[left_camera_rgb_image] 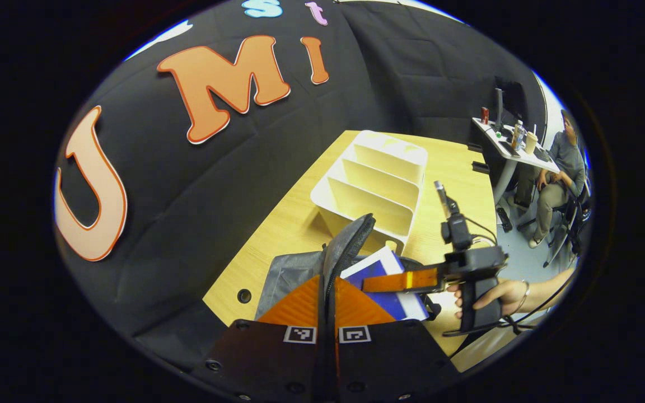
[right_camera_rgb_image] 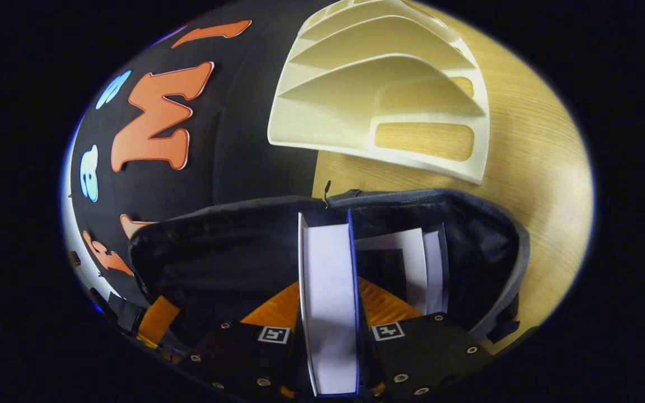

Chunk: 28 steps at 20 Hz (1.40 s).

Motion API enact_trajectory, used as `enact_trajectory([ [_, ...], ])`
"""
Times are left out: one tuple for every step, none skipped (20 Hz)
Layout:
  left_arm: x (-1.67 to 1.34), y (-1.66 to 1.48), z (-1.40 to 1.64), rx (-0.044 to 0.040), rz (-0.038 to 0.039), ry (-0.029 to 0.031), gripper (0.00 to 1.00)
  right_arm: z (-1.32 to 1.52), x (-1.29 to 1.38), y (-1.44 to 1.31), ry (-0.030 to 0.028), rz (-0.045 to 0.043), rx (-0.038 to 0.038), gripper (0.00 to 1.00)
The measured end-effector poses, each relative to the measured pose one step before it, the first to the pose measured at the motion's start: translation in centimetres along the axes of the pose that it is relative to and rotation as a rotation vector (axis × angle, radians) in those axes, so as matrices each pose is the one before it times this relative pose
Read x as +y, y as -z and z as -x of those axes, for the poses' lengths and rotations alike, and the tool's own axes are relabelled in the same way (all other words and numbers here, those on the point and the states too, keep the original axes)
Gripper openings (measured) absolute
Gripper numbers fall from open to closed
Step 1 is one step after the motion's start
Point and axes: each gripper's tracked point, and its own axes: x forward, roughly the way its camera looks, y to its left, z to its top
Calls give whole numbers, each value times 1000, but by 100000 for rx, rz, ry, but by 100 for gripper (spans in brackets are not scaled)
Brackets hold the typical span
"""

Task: Open the schoolbag, grab two books from the bookshelf and put them into the schoolbag.

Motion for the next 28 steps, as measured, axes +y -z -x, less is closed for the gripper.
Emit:
enact_trajectory([
  [26,-389,47,-460,-893,-380,1,-389,-360,112,2108,2368,-1027,39],
  [234,-142,-38,-299,-1245,-567,0,-419,-399,95,3761,2406,-911,41],
  [100,183,-29,426,-426,-307,1,-286,-766,303,4363,1869,680,47],
  [119,277,33,510,429,37,1,-185,-874,187,3050,915,799,52],
  [211,118,-93,356,861,-251,0,122,-279,190,1136,478,1048,61],
  [189,206,-160,144,816,-197,0,290,-175,396,1392,863,1791,63],
  [77,214,-102,179,354,-174,1,362,-439,235,1485,1240,1113,65],
  [70,296,38,-108,-208,-404,1,601,-397,213,1352,1302,1117,65],
  [-98,172,-80,77,-344,-150,1,397,-370,56,1117,1145,410,66],
  [-143,155,-100,89,-244,7,1,748,-270,105,806,1059,541,69],
  [-24,85,-170,-210,-27,-41,1,675,-282,-154,1065,979,216,76],
  [-83,230,-286,-133,437,29,1,698,-356,-254,380,1099,-555,81],
  [-74,45,-223,-233,780,249,1,772,-450,-193,1112,1141,-89,86],
  [-29,201,-249,-72,931,232,1,1025,-249,-343,643,1102,-164,92],
  [-66,344,-281,137,1181,131,1,662,-496,-401,1412,1343,47,97],
  [-239,349,-339,291,1655,374,1,1015,-704,-421,1915,1500,-553,98],
  [-291,330,-211,-83,1814,515,1,899,-747,-553,2359,1923,-825,98],
  [-290,301,-255,-87,1689,485,1,1086,-722,-656,2551,1768,-568,98],
  [-159,758,-19,523,1664,70,1,894,-693,-654,2476,1574,-446,98],
  [-259,331,-58,220,1540,295,1,821,-777,-710,2496,1615,-659,98],
  [-344,313,-179,545,2052,986,1,866,-744,-691,2894,2264,-550,98],
  [-789,356,23,-61,1373,1817,1,780,-958,-779,2993,2442,-618,98],
  [-747,347,-316,-1636,312,1383,1,721,-928,-1066,3761,1792,-2060,98],
  [-553,431,90,646,-416,1185,5,381,-951,-1246,3610,1986,-2584,99],
  [-482,693,199,1592,-1340,-729,8,552,-732,-1042,2413,2193,-1531,98],
  [-31,851,-567,707,-2478,-2400,28,316,-492,-1040,1369,2118,-701,99],
  [-265,268,-286,1101,-1854,-1672,47,192,-234,-799,123,2285,232,98],
  [-759,351,-158,1156,968,286,46,168,-387,-550,337,1616,935,98],
])
